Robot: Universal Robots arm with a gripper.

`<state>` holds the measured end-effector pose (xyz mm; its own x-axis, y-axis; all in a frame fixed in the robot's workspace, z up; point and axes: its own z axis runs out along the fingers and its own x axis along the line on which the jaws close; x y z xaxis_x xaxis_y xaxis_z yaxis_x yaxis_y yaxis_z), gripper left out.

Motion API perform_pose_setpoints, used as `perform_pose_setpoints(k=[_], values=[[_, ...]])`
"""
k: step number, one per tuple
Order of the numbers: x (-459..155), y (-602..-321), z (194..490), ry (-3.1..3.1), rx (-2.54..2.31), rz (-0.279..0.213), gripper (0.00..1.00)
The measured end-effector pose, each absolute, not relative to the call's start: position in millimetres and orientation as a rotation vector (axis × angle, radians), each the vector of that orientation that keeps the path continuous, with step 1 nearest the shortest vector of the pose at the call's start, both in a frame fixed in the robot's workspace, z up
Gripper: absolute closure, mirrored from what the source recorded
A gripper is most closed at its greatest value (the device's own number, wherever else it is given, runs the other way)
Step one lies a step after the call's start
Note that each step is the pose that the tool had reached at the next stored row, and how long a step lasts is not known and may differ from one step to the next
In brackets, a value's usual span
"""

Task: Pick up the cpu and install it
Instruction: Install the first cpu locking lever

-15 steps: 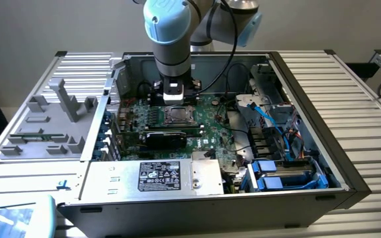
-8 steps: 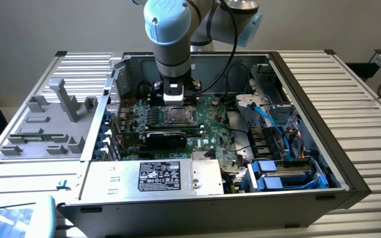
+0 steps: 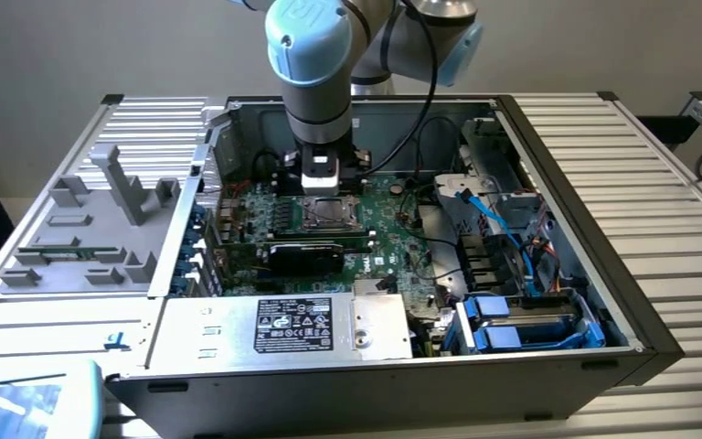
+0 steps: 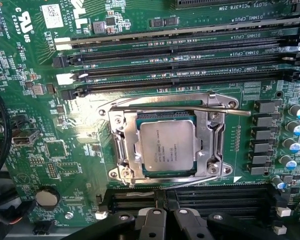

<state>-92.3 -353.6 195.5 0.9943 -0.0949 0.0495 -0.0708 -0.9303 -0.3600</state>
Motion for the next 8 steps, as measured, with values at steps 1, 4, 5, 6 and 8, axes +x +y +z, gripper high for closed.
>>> perform_pose_setpoints(k=[1, 4, 5, 6, 8], values=[[-92.3, -353.6, 195.2, 0.119, -2.771, -0.093, 0.88], [-92.3, -353.6, 194.7, 0.119, -2.772, -0.093, 0.88], [-92.3, -353.6, 194.7, 0.119, -2.772, -0.093, 0.88], [-92.3, -353.6, 194.6, 0.119, -2.772, -0.093, 0.88], [-92.3, -353.6, 194.4, 0.119, -2.771, -0.094, 0.88]])
